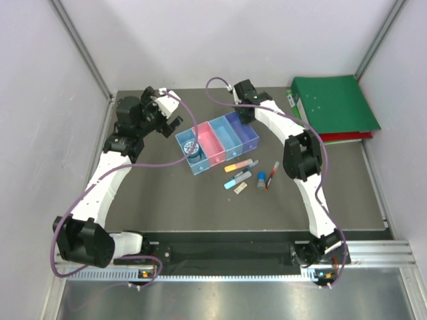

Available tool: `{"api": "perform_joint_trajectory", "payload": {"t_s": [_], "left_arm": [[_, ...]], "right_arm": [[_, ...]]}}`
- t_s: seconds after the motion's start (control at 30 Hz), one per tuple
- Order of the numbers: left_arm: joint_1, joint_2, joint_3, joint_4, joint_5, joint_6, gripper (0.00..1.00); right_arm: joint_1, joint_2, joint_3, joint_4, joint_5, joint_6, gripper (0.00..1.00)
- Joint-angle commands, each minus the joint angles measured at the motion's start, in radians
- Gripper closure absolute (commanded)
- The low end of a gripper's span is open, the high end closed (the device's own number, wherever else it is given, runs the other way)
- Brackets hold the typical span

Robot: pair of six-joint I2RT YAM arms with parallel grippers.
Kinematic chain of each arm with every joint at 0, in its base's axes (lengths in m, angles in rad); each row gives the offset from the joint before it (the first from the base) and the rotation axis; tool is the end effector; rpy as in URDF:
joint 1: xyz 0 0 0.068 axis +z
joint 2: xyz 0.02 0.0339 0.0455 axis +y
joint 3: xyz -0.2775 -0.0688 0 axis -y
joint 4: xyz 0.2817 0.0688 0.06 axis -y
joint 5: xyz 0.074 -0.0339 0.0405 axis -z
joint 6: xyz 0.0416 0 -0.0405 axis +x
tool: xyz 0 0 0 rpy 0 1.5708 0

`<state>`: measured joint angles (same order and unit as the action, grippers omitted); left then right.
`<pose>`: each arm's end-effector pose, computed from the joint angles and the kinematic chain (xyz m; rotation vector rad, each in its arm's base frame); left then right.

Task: Sort the stationery into containers
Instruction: Move the storage box to the center of the board.

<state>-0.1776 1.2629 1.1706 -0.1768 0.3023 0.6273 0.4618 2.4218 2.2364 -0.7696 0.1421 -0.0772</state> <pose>0.3242 -0.0708 0.3815 0.9048 1.5879 0.0387 0.5247 0.2545 0.2095 -0.6138 2.4357 -0.0228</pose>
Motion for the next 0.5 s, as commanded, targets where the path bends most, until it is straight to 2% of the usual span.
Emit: {"api": "perform_joint_trajectory", "payload": {"t_s": [0.0,0.23,0.47], "left_arm": [[0.006,-0.027,0.004,0.06,0.026,-0.008,0.01],[0.006,-0.025,0.017,0.034,0.023,0.011,0.01],[0.006,-0.02,0.032,0.019,0.027,0.017,0.01]], "right_arm": [[-0.015,-0.04,-0.053,0.01,0.209,0.03,1.0],[-0.028,-0.07,-0.107,0.001,0.28,0.138,1.0],[-0.064,-0.118,-0.172,-0.002,0.343,0.175,1.0]]}}
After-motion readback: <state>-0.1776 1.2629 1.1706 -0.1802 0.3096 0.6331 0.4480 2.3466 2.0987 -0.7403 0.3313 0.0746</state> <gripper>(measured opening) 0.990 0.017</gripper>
